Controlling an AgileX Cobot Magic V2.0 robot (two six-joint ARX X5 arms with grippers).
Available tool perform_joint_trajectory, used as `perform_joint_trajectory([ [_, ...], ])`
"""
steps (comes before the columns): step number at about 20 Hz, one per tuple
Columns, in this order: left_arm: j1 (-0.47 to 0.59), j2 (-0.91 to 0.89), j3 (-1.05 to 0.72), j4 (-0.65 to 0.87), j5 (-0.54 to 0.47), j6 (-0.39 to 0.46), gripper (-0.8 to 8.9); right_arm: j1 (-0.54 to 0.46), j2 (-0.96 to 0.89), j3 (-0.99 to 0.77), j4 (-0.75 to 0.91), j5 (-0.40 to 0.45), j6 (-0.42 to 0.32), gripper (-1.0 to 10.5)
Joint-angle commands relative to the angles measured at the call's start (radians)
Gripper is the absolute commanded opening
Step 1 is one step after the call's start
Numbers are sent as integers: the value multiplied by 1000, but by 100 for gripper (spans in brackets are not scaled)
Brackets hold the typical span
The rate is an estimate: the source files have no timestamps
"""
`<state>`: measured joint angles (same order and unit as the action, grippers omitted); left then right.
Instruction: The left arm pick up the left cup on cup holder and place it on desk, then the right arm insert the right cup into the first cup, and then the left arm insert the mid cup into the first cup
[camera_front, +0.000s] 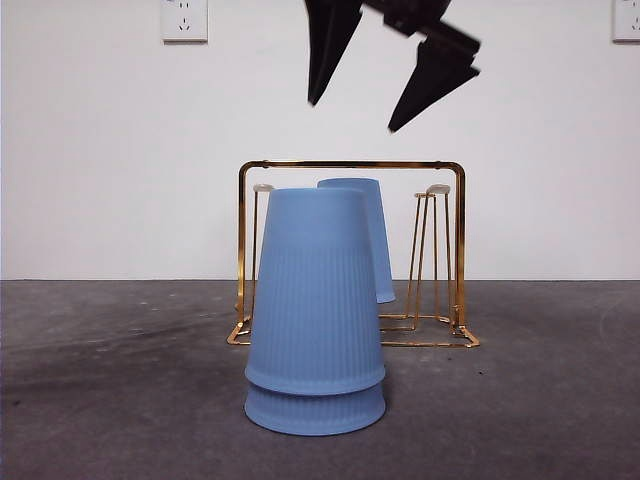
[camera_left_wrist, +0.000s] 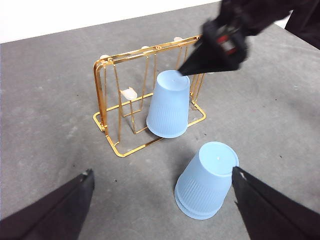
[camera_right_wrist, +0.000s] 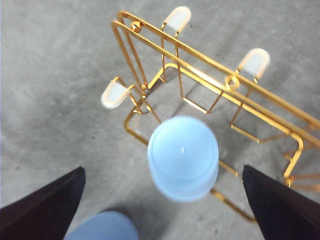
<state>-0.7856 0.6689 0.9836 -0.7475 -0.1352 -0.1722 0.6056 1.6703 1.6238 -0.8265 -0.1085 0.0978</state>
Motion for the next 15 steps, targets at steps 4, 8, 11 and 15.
perform_joint_trajectory([
  [4,-6,5,23,6,-4,-5,434,7,109,66,-5,5,-79,494],
  [8,-6,5,23,6,-4,-5,434,6,144,66,0,35,-111,494],
  [11,-6,5,23,6,-4,-5,434,5,161,66,8,38,-111,494],
  [15,-6,4,23,6,-4,-5,434,4,196,66,5,39,-126,494],
])
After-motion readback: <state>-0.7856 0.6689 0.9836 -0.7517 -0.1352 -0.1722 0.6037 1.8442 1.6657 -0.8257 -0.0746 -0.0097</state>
